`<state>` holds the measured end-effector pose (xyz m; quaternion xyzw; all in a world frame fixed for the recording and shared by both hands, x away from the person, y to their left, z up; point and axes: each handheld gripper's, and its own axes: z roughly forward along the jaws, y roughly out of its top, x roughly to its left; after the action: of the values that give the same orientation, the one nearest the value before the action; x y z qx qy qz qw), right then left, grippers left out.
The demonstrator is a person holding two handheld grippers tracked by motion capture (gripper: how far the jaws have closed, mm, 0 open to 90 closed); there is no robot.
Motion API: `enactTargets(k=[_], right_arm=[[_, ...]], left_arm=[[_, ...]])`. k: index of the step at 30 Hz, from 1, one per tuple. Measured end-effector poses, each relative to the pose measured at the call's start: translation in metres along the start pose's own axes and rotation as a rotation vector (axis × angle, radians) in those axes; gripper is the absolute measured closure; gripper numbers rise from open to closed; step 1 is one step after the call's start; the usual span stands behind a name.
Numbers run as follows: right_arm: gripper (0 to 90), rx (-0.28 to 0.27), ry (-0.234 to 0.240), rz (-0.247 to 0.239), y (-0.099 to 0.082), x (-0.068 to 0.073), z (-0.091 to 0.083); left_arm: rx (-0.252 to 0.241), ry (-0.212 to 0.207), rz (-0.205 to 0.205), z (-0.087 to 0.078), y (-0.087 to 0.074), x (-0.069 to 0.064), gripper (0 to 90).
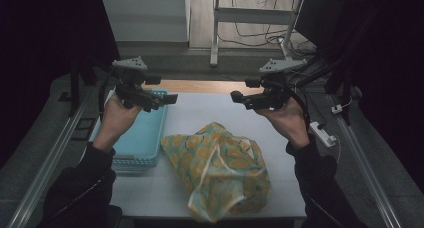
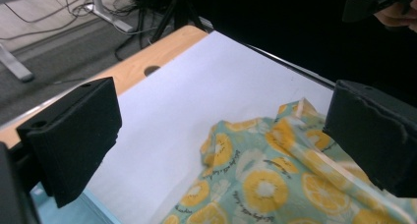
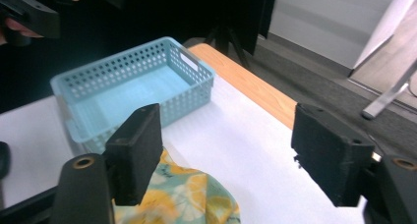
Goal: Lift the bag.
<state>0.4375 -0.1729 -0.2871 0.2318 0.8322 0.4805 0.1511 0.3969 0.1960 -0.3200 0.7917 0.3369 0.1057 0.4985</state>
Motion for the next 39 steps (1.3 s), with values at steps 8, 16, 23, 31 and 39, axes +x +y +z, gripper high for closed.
enactTargets(k=[8,16,23,31,39], right_arm=[[17.3,0.032,-0.009,0.016,-0.031,0.003,0.013],[8.5,0.036,-0.016,0.035,-0.054,0.005,0.02],[5.6,0.03,-0.022,0.053,-0.075,0.005,0.022],[3.5,0.029,-0.047,0.093,-0.102,-0.003,0.023],[2.8,0.047,-0.075,0.095,-0.125,-0.006,0.021]], left_arm=[[0.022,-0.012,-0.004,0.014,-0.04,-0.002,0.0],[0.028,-0.015,-0.009,0.023,-0.063,-0.008,0.0],[0.048,-0.007,0.006,0.03,-0.082,-0.013,0.0],[0.039,-0.006,-0.037,0.034,-0.106,-0.011,0.0],[0.051,0.006,-0.062,0.035,-0.123,-0.015,0.0]])
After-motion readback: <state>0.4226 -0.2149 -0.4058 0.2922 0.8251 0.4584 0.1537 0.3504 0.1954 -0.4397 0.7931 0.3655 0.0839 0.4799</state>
